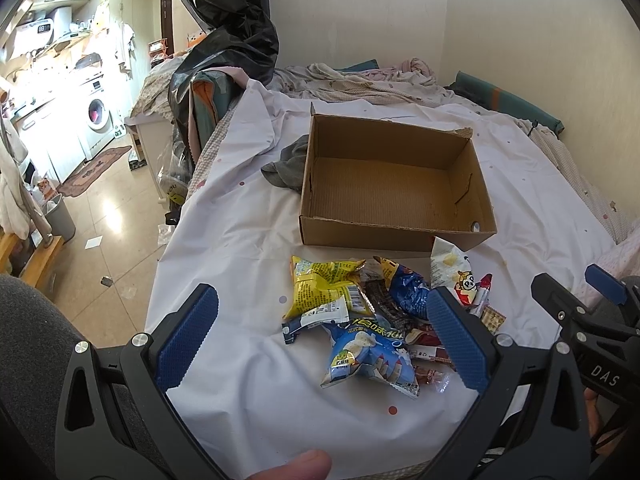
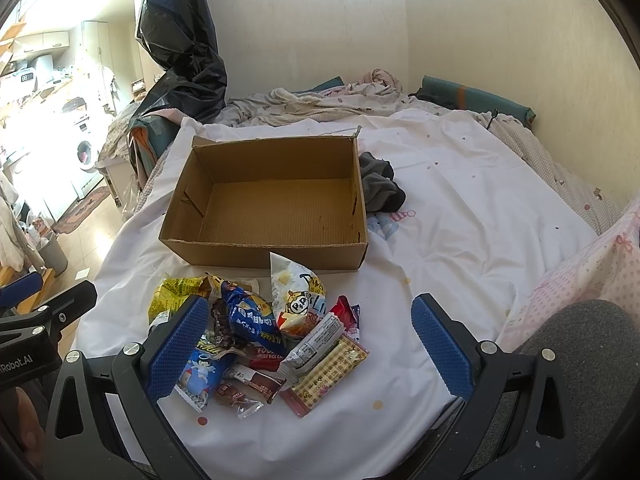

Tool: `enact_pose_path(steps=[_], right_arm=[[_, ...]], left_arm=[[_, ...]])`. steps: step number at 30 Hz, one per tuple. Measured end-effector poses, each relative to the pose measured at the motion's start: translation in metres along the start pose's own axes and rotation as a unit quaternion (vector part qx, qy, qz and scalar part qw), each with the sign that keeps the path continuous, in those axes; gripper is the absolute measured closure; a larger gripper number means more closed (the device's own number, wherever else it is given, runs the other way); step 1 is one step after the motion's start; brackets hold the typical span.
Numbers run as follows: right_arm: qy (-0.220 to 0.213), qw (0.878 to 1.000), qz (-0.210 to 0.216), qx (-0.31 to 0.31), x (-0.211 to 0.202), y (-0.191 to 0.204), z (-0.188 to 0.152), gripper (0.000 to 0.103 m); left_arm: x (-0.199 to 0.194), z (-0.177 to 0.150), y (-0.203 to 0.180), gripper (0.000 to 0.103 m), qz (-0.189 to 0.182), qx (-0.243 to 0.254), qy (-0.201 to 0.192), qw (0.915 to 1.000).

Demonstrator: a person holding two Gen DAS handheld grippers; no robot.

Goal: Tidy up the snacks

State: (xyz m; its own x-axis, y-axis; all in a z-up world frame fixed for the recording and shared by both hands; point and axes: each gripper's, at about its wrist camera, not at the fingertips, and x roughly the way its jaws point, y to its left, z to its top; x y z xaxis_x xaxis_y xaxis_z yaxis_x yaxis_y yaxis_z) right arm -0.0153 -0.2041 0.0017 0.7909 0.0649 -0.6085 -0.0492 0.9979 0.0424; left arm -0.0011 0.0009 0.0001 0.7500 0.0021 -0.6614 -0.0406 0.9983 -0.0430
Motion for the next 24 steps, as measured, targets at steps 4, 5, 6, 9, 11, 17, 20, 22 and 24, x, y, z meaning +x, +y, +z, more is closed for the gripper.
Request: enact_pose_path(steps=[4,5,6,9,11,17,20,22,24], right_arm=[[0.000,1.000,0.000,0.001,-0.0001,0.0001,-0.0003,0.000],[0.000,1.000,0.000,0.001,-0.0003,0.0002,-0.0005,0.000],[0.000,1.000,0.000,0.001,-0.0002,0.0002,-0.0005,0.000],[0.000,1.000,0.000,0.001,-0.0008,-0.0002,-0.0001,0.000],[0.000,1.000,0.001,0.001,0.0027,0.0021,-0.0017,0.000],[0.000,1.000,0.002,0.002,0.0020,0.0014,-0.0013,0.000],[0.000,1.000,0.002,0.003,0.0018,0.0013,-0.0013,0.000],[0.000,1.000,0.002,0.003,0.0018,0.0017,-0.0015,0.000],[0.000,1.000,0.002,0.003,0.0019,0.0022,-0.0017,0.000]], left_arm=[[-0.0003,0.0001,0.0002,0.000,0.000,-0.001,0.000,1.0000],[-0.0004,0.0000,0.0001,0.000,0.000,-0.001,0.000,1.0000],[-0.0003,0.0000,0.0000,0.000,0.000,0.000,0.000,1.0000],[-0.0005,-0.0001,0.0000,0.000,0.000,0.000,0.000,1.0000],[-0.0004,0.0001,0.0000,0.000,0.000,0.001,0.000,1.0000],[-0.0019,0.0033,0.0029,0.000,-0.001,0.005,-0.004,1.0000],[-0.0028,0.0037,0.0031,0.000,-0.001,0.006,-0.004,1.0000],[-0.0028,0.0035,0.0030,0.000,-0.001,0.006,-0.004,1.0000],[-0.0028,0.0034,0.0027,0.000,0.000,0.006,-0.004,1.0000]])
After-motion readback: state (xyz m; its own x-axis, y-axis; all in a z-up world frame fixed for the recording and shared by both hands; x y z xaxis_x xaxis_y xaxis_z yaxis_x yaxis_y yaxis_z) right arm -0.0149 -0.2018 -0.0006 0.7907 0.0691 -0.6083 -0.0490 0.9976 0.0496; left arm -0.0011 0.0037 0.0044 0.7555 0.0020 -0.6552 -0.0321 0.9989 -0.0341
